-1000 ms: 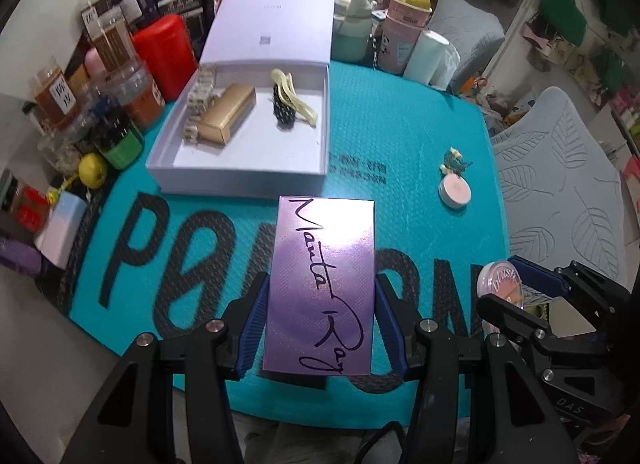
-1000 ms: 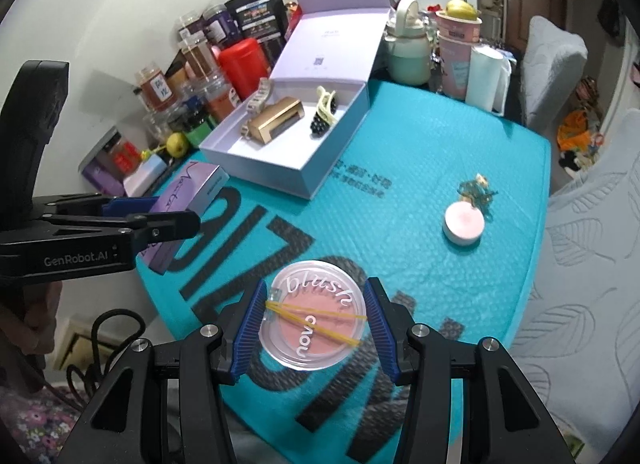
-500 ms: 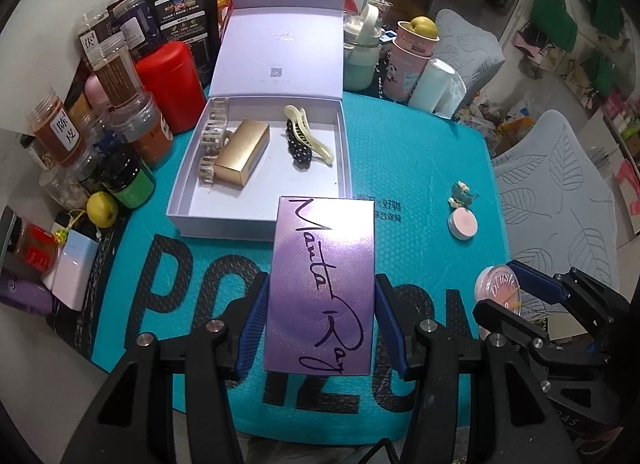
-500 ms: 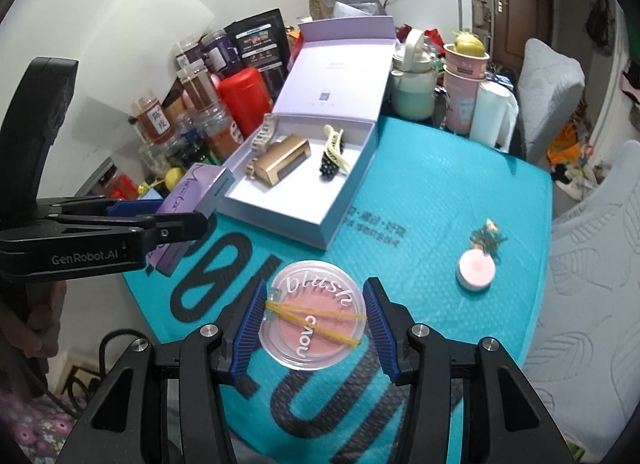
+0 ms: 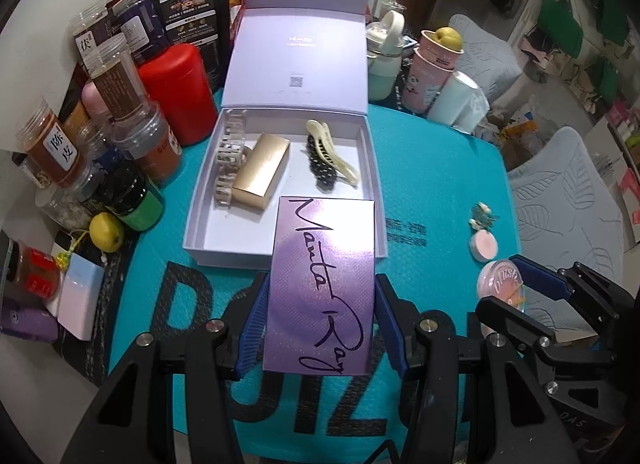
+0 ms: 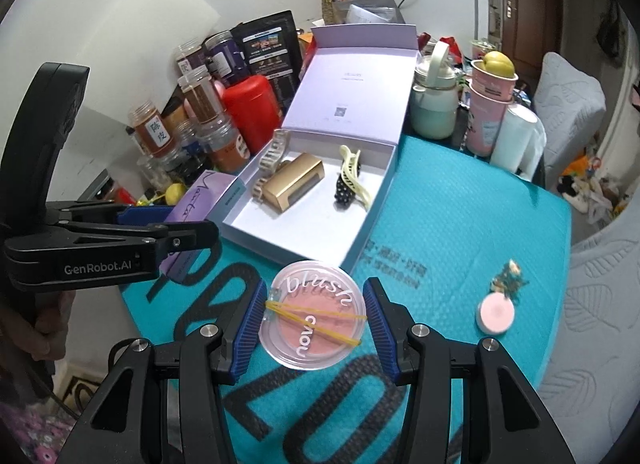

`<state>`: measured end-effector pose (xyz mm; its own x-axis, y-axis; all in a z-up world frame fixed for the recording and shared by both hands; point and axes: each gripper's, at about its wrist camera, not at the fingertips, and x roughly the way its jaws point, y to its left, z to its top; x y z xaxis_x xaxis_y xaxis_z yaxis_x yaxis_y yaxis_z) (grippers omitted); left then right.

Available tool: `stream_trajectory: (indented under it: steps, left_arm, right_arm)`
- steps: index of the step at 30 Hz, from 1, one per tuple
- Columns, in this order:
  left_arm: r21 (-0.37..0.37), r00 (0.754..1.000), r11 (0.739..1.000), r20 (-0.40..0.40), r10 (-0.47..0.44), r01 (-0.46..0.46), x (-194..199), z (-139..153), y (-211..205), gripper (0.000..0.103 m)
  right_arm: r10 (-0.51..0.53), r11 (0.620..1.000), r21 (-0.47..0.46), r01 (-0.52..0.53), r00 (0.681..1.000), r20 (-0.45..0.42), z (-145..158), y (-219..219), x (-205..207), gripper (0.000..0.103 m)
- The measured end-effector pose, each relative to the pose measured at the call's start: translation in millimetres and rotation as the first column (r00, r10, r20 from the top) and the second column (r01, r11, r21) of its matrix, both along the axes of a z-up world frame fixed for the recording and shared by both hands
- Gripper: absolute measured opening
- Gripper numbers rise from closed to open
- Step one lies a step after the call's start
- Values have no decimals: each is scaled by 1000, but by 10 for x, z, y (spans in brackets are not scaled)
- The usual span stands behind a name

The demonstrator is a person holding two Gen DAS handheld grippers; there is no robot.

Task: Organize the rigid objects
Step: 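Carry the palette with the left tool while the right tool carries the blush compact toward the box, then lower the palette with the left tool while the right tool lowers the blush compact into the box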

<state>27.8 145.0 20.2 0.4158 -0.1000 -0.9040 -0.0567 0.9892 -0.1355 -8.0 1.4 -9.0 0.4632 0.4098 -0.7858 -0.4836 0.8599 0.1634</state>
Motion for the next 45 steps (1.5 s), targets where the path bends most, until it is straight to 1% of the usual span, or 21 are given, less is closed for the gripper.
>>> stream_trajectory:
  steps: [8, 14, 19, 25, 27, 32, 37, 45]
  left_arm:
    - [-6, 1000, 1000, -8, 17, -17, 266, -7, 156, 51]
    - [3, 1000, 1000, 20, 18, -18, 436, 64, 242, 51]
    - [16, 999, 1000, 34, 20, -20, 579, 70, 321, 51]
    - [44, 999, 999, 42, 15, -17, 727, 27, 391, 51]
    - [43, 999, 999, 42, 20, -22, 762, -4, 420, 51]
    - [54, 999, 998, 33, 13, -15, 841, -150, 445, 51]
    - [56, 1000, 998, 1, 9, -9, 895, -384, 476, 51]
    - [28, 999, 1000, -51, 11, -9, 911, -730, 547, 51]
  right_arm:
    - [31, 999, 7, -31, 999, 28, 67, 142, 242, 50]
    - [43, 999, 24, -43, 999, 28, 101, 233, 471, 50]
    - [59, 998, 20, -60, 998, 31, 110, 332, 648, 50]
    - [62, 998, 26, -62, 998, 29, 60, 412, 846, 50]
    - [63, 998, 21, -64, 998, 29, 30, 439, 890, 50]
    - [63, 998, 24, -64, 998, 16, -103, 489, 1010, 50]
    - [59, 998, 30, -58, 998, -29, -323, 542, 1142, 50]
    - [89, 996, 30, -87, 993, -73, -595, 654, 1258, 50]
